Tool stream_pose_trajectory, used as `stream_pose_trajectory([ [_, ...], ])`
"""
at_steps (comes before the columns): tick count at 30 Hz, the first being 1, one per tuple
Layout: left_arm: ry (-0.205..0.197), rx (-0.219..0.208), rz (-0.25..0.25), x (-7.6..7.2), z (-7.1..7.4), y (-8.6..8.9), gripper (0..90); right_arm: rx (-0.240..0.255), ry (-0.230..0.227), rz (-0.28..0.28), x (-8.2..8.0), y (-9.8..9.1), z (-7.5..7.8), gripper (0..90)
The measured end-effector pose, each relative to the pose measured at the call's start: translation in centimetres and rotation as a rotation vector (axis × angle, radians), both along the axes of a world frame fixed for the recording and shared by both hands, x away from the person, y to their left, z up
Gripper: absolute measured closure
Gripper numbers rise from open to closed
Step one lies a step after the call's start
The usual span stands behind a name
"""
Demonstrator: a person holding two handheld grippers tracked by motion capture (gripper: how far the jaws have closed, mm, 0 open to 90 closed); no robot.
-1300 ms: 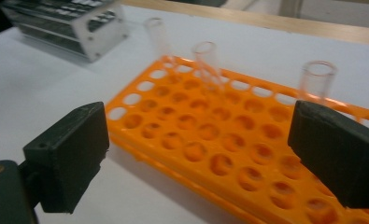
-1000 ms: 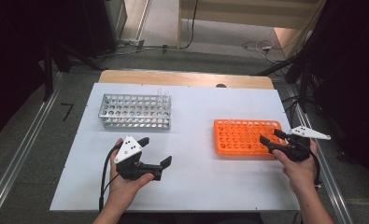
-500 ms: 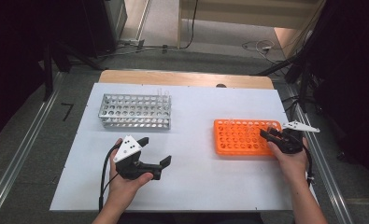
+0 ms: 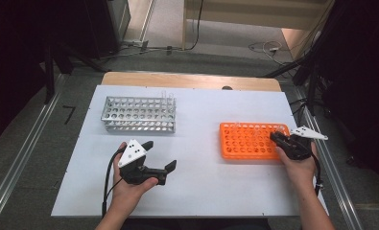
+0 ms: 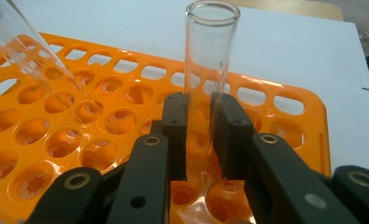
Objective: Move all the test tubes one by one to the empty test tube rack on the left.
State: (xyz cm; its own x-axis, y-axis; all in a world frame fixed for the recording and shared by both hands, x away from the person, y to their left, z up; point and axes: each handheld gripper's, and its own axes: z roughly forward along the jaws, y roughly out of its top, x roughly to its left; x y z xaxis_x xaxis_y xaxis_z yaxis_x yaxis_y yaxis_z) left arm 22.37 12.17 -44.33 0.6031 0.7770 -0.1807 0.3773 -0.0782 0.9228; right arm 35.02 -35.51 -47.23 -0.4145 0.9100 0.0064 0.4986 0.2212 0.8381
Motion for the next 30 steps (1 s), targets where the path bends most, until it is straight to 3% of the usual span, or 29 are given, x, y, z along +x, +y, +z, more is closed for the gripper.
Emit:
stream_pose_trajectory([
  [17,-0.002,0.009,0.001,0.0,-0.1,-0.1,0.0,0.073,-0.047,0.016,-1.1,-0.7,2.3,73.9],
  [30,-0.008,0.009,0.004,0.0,0.1,0.0,0.0,0.100,-0.052,0.119,-3.1,1.3,4.8,74.0],
])
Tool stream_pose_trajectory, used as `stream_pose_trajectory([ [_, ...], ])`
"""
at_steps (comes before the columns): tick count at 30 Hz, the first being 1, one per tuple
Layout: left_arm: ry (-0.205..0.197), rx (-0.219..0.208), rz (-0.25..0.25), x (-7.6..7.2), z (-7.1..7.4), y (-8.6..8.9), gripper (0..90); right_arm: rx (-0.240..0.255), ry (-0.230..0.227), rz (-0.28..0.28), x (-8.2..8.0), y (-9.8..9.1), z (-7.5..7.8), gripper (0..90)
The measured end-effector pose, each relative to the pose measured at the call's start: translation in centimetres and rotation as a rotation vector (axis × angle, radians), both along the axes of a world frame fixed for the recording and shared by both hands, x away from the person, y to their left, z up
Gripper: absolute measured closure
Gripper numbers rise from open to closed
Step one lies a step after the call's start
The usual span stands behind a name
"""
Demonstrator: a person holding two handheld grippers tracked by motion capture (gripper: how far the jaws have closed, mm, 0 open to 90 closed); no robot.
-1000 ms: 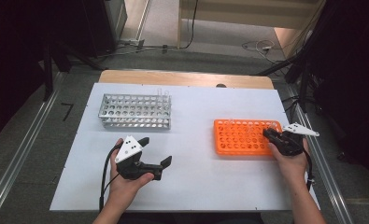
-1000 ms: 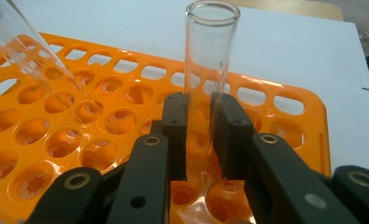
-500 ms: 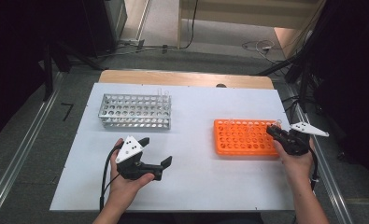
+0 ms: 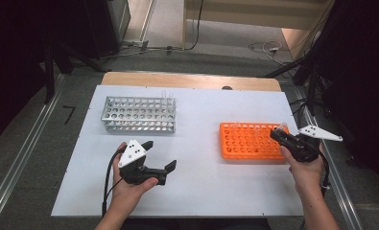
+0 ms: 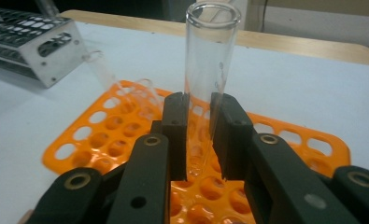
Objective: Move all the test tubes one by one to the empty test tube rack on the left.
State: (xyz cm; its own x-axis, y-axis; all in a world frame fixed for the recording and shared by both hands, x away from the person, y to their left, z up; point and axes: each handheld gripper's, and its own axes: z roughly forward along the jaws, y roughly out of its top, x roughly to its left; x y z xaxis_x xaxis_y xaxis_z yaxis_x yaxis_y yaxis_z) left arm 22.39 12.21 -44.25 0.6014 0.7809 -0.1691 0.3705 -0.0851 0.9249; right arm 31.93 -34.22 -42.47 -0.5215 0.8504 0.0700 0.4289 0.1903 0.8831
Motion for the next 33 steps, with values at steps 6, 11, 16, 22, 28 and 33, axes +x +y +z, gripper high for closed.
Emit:
stream_pose_trajectory([
  [6,-0.004,-0.001,-0.004,-0.1,0.1,-0.2,0.0,0.006,-0.002,0.077,-1.1,1.7,1.0,74.0],
  [11,-0.006,-0.001,-0.004,-0.1,0.2,-0.2,0.0,0.012,0.000,0.148,-2.0,3.4,1.4,74.0],
  [16,-0.008,-0.005,-0.004,-0.2,0.3,-0.2,0.0,0.025,-0.002,0.219,-2.7,5.3,1.8,74.0],
  [22,-0.012,-0.006,-0.011,-0.3,0.4,-0.4,0.0,0.025,-0.001,0.286,-3.6,7.3,1.9,74.0],
  [28,-0.014,-0.006,-0.019,-0.3,0.5,-0.6,0.0,0.029,0.012,0.338,-4.2,9.0,1.6,74.0],
  [33,-0.017,-0.005,-0.024,-0.4,0.6,-0.8,0.0,0.030,0.015,0.379,-4.6,10.1,1.3,74.0],
])
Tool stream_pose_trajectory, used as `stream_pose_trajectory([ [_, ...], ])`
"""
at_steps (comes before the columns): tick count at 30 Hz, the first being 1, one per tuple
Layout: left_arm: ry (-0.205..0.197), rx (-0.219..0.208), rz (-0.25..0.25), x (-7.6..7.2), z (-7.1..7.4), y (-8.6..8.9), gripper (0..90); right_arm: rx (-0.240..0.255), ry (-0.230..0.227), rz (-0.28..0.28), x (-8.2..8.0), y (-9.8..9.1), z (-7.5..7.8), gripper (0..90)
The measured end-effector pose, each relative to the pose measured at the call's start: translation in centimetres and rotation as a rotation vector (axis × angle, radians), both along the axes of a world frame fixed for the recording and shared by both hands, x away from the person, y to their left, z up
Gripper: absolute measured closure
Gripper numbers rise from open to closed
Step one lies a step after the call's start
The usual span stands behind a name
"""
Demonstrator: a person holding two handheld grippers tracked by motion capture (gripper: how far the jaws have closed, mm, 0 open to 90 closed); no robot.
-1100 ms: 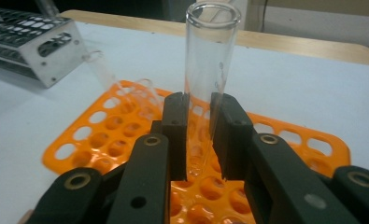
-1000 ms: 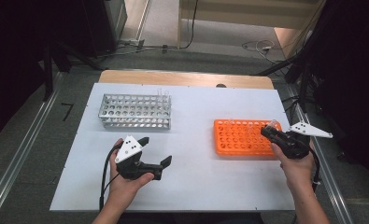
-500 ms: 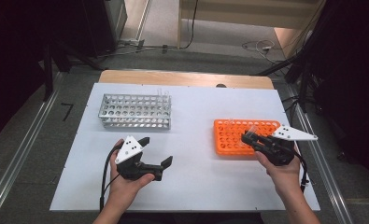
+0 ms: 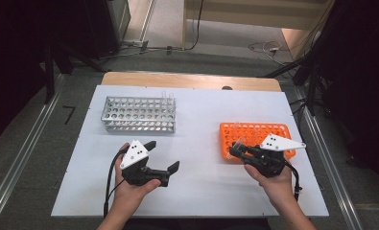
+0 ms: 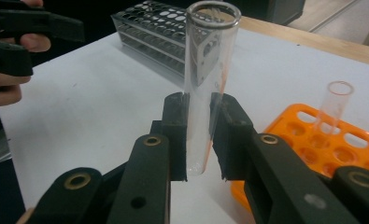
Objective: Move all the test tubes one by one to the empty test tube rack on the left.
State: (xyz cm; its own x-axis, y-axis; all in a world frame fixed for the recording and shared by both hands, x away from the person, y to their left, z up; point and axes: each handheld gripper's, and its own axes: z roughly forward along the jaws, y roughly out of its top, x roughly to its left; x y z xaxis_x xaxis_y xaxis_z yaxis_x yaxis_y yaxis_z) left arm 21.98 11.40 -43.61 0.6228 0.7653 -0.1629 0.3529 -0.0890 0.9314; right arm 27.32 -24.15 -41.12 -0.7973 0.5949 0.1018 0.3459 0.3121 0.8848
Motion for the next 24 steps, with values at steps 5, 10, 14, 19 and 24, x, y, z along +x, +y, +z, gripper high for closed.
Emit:
stream_pose_trajectory([
  [5,-0.001,-0.001,-0.007,-0.1,0.1,-0.2,0.0,-0.004,0.001,0.030,-0.4,1.0,-0.3,74.0],
  [10,-0.004,-0.004,-0.011,-0.1,0.2,-0.4,0.0,-0.011,0.007,0.057,-0.7,1.9,-0.6,74.0],
  [14,-0.002,-0.007,-0.017,-0.2,0.2,-0.5,0.0,-0.013,0.009,0.079,-1.0,2.6,-0.8,74.0],
  [19,-0.006,-0.008,-0.024,-0.3,0.4,-0.8,0.0,-0.012,0.013,0.097,-1.3,3.4,-1.1,74.0],
  [24,-0.008,-0.017,-0.036,-0.4,0.5,-1.1,0.0,-0.018,0.015,0.116,-1.6,4.0,-1.3,74.0],
])
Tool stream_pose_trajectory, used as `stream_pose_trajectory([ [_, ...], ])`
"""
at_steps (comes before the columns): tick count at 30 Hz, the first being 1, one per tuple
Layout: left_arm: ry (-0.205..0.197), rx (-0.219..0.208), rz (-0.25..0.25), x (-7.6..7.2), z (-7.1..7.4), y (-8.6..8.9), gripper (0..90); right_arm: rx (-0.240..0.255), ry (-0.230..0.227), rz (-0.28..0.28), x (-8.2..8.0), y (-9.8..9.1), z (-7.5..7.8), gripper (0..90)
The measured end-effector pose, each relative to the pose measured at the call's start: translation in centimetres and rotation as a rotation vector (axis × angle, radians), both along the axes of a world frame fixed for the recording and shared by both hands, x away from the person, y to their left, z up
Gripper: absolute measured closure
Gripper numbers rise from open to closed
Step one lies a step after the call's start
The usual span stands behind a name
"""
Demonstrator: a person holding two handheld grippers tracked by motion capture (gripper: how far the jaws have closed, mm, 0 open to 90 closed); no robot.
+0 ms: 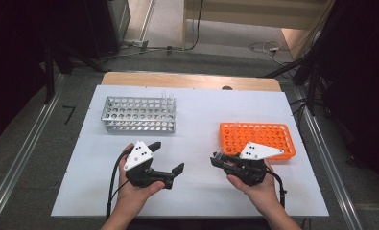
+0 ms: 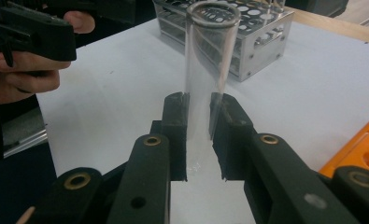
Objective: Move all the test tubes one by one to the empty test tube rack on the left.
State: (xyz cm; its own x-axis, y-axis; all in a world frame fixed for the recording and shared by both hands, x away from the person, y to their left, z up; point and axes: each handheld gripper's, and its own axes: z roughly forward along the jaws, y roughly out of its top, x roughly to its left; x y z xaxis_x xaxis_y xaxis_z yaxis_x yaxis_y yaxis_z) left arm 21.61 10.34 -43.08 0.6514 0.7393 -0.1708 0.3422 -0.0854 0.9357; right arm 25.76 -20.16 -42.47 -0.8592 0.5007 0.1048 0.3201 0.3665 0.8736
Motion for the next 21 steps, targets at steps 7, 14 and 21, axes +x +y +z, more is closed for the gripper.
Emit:
stream_pose_trajectory([
  [7,-0.004,-0.004,-0.018,-0.1,0.2,-0.5,0.3,-0.006,0.004,0.030,-0.3,1.1,-0.5,74.0],
  [14,-0.007,-0.019,-0.047,-0.2,0.3,-0.9,2.3,-0.019,0.009,0.061,-0.7,2.1,-1.0,74.0],
  [21,-0.009,-0.029,-0.090,-0.4,0.4,-1.8,13.3,-0.034,0.010,0.090,-1.1,3.2,-1.4,74.0],
])
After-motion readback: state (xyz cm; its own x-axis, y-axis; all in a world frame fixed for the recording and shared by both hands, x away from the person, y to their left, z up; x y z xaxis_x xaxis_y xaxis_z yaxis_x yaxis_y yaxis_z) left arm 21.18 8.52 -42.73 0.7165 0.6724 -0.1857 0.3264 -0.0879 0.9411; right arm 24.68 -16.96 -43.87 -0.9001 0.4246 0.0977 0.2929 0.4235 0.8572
